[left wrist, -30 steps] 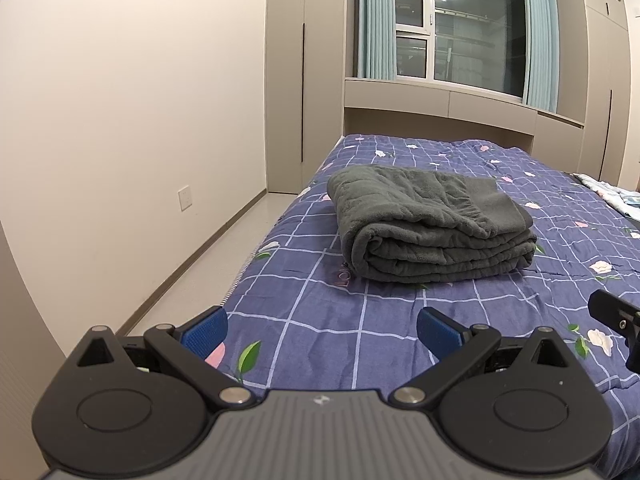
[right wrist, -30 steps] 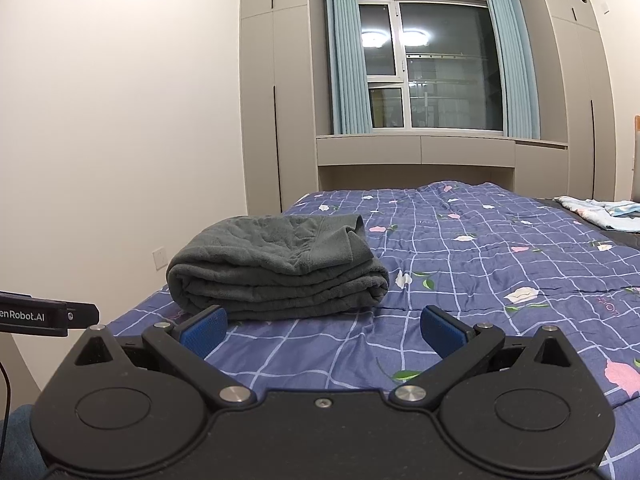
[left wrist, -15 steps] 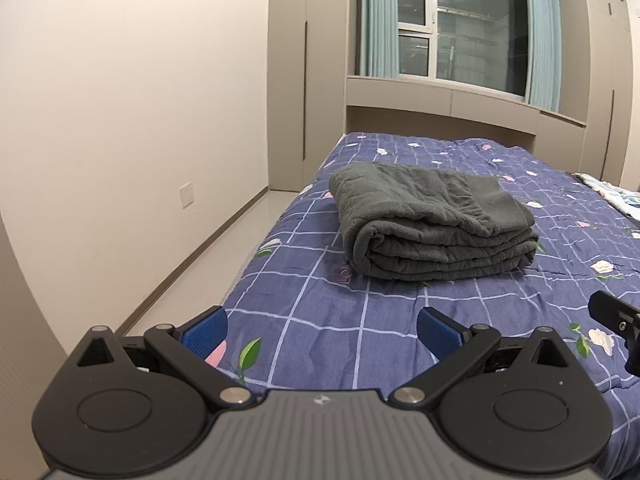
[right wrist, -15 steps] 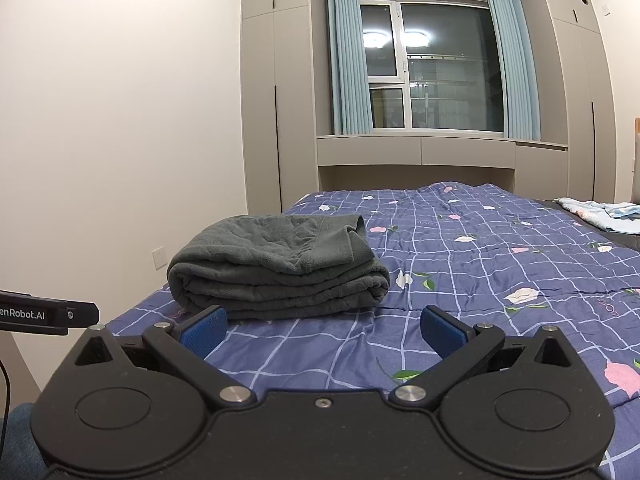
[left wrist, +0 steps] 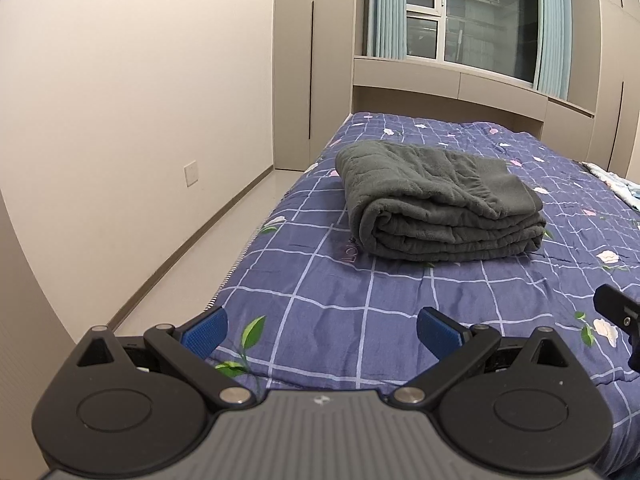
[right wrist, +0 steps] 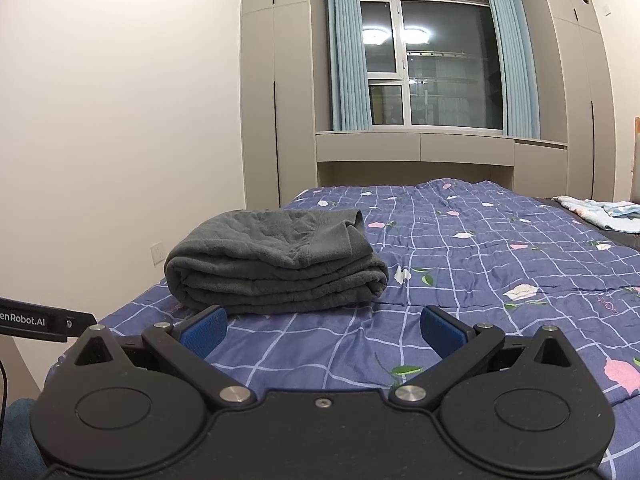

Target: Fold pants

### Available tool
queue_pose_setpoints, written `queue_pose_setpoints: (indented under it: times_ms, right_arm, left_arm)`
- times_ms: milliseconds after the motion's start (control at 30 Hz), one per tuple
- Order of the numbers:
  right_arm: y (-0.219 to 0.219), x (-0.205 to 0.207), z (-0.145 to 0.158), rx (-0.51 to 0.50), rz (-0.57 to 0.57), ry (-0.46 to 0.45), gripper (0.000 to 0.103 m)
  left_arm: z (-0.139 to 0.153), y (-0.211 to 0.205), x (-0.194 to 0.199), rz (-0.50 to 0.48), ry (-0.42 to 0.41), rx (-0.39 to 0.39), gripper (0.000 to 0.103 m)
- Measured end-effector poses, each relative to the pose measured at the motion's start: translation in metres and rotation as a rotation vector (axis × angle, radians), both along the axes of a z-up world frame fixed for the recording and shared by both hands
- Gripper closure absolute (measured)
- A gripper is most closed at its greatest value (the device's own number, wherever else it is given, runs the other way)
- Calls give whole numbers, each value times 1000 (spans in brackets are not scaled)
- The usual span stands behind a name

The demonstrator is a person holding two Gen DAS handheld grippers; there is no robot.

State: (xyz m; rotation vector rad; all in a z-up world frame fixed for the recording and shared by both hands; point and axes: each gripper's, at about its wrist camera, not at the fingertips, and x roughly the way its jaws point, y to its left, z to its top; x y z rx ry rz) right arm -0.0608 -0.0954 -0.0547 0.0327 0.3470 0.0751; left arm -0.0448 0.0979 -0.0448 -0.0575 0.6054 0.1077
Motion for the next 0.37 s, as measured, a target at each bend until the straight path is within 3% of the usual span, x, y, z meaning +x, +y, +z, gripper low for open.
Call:
queue_pose_setpoints:
  times_ms: [367]
  right_arm:
    - [3,0,-2,-19,9,6,0]
  left_arm:
    - [0,-2,-1,-29,-8,-6,1]
